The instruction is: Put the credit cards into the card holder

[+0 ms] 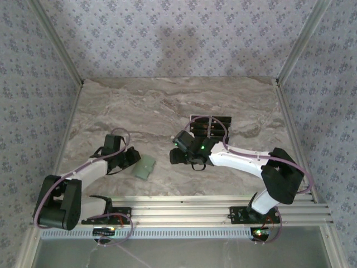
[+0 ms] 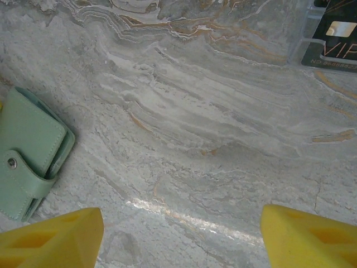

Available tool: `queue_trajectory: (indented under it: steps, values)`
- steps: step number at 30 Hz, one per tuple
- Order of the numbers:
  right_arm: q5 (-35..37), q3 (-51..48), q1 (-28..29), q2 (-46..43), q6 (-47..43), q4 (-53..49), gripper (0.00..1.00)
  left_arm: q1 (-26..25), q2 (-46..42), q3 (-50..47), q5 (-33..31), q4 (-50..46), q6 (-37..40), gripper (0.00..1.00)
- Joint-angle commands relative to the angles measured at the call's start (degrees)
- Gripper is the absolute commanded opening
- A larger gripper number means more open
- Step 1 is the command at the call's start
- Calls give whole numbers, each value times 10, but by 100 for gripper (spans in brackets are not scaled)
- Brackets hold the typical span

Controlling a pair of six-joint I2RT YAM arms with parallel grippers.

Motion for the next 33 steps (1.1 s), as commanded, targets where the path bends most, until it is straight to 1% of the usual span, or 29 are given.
queue_trajectory:
  steps: [1, 6, 7, 9, 10, 11, 12, 16, 19, 23, 24, 33]
  values:
    - [2, -8, -1, -13, 13, -2, 76, -11, 8, 9, 2, 11, -3, 0]
    - [-4, -8, 4, -6, 17, 8, 76, -23, 3, 12, -12, 13, -19, 0]
    - [-8, -7, 5, -2, 20, 12, 76, -24, -2, 13, -21, 8, -23, 3]
    - [-17, -2, 11, 9, 23, 19, 76, -25, -21, 12, -43, -8, -34, 37]
    - [-22, 2, 14, 17, 25, 24, 76, -25, -36, 12, -59, -21, -41, 52]
    - [-27, 8, 19, 27, 27, 28, 76, -25, -51, 13, -73, -36, -46, 62]
    - [-30, 13, 23, 37, 29, 32, 76, -25, -64, 14, -86, -51, -48, 66]
    - [-58, 43, 35, 88, 34, 55, 75, -25, -107, 17, -131, -112, -63, 69]
    - [-78, 68, 42, 122, 34, 68, 73, -26, -126, 11, -148, -133, -79, 69]
    - [-97, 92, 47, 159, 37, 77, 69, -28, -142, -4, -158, -137, -90, 69]
    - [-101, 113, 46, 167, 39, 82, 68, -28, -144, -8, -159, -138, -92, 69]
    - [-128, 155, 46, 222, 52, 101, 61, -29, -154, -31, -156, -127, -101, 69]
